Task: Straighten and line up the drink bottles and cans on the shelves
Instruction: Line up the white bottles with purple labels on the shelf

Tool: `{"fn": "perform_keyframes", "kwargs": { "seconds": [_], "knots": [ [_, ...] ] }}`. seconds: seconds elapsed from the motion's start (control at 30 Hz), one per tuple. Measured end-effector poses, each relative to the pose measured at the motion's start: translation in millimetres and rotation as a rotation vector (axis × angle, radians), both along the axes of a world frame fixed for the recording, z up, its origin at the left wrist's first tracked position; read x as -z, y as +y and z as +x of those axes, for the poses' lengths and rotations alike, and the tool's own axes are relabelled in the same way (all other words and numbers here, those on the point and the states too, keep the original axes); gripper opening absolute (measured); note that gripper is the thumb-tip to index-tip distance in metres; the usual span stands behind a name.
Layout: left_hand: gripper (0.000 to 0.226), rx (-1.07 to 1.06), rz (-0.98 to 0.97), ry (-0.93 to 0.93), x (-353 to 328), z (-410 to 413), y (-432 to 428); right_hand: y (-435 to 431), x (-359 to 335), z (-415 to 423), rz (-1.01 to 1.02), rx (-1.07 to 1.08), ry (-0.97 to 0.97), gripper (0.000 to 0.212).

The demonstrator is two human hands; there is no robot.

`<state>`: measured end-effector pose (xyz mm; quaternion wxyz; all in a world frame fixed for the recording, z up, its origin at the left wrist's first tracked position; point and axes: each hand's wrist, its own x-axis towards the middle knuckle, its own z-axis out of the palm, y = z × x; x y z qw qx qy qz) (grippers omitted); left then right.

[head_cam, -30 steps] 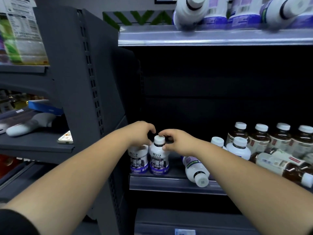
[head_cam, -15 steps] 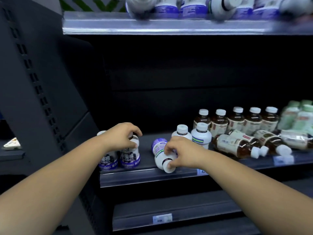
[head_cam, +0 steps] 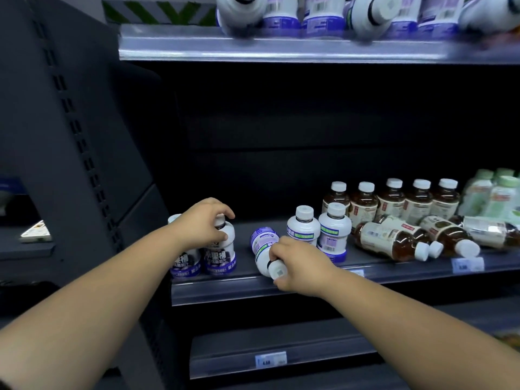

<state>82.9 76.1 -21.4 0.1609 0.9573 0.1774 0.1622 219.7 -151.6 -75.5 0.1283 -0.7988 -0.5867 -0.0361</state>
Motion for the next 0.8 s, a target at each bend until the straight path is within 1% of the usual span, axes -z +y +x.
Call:
{"fn": "perform_keyframes", "kwargs": {
  "seconds": [0.07,0.27,0.43,0.5,0.63,0.73,0.8],
  "knots": [
    [0.044,-0.01,-0.029,-0.007,-2,-4,1,5,-7,1,0.019,0.011,0.026,0.025],
    [0.042,-0.029,-0.066,-0.009,-9,-11,7,32,-51,22,0.177,0.084,0.183,0.039],
    [0.034,-0.032,-0.066,-0.007,-8,-8,12,55,-72,34,0.113,0.12,0.367,0.04],
    [0.034,-0.041,-0.071,0.001,-8,-5,15,64,-74,35,0.08,0.106,0.374,0.042],
    [0.037,-0.056,-0.076,0.049,-13,-1,18,80,-71,34,0.042,0.079,0.279,0.043],
    [0.036,-0.059,-0.026,0.113,-16,0,18,88,-70,37,0.039,0.086,0.297,0.038],
    [0.036,-0.057,0.021,0.142,-17,0,18,91,-68,40,0.06,0.092,0.364,0.034]
  ]
}}
